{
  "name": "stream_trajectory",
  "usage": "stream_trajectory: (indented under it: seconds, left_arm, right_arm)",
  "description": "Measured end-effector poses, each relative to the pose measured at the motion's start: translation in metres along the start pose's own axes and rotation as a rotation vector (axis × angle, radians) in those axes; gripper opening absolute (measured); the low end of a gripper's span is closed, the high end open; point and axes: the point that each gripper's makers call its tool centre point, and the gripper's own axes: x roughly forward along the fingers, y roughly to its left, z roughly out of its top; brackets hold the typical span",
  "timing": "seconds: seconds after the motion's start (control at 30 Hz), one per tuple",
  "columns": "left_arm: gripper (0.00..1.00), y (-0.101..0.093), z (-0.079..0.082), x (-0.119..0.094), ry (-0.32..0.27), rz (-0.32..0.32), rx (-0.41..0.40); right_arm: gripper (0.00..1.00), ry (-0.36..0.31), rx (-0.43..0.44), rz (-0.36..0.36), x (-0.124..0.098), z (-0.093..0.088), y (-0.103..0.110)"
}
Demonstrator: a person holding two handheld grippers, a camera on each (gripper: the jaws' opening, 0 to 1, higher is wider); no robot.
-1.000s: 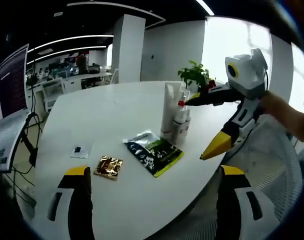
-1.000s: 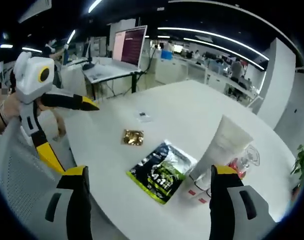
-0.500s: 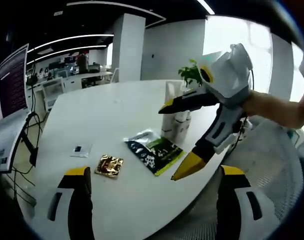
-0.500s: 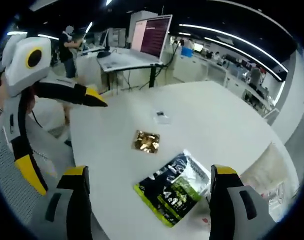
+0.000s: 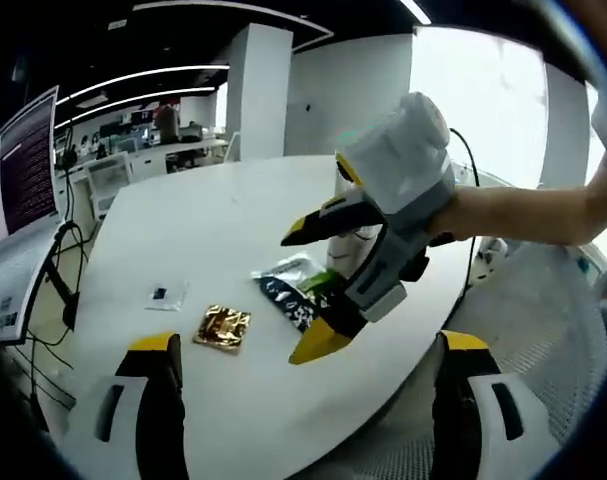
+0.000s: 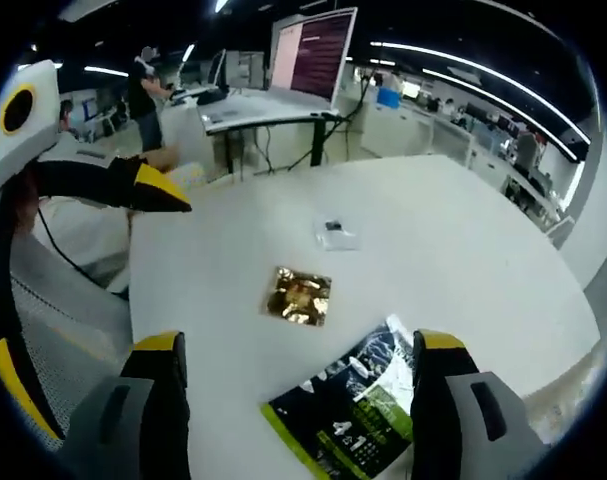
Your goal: Arrange the skincare products in the storage area until every visible bottle or jar stands upright without overlapping.
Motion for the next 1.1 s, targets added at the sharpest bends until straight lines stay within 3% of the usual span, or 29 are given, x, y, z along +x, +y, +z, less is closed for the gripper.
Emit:
stream_trajectory:
  seconds: [0.3, 0.43, 0.77, 1.1]
  left_arm:
    - [0.99, 0.003, -0.004, 0.0, 0.022, 0.016, 0.016]
    - [0.99, 0.003, -0.004, 0.0, 0.026, 0.016, 0.009]
    - [0.99, 0.006, -0.006, 0.001, 0.032, 0.021, -0.002]
    - [0.99, 0.005, -0.008, 0.001, 0.046, 0.022, 0.019]
  right_arm:
    - [0.79, -0.02, 0.038, 0.009, 0.021, 0.003, -0.007]
    - [0.67, -0.028, 0.062, 0.025, 0.029, 0.005, -0.007]
    - [0.57, 0.0, 0.081, 0.066, 0.055, 0.0, -0.004]
    - [0.39, -0.005, 0.127, 0.07, 0.065, -0.005, -0.006]
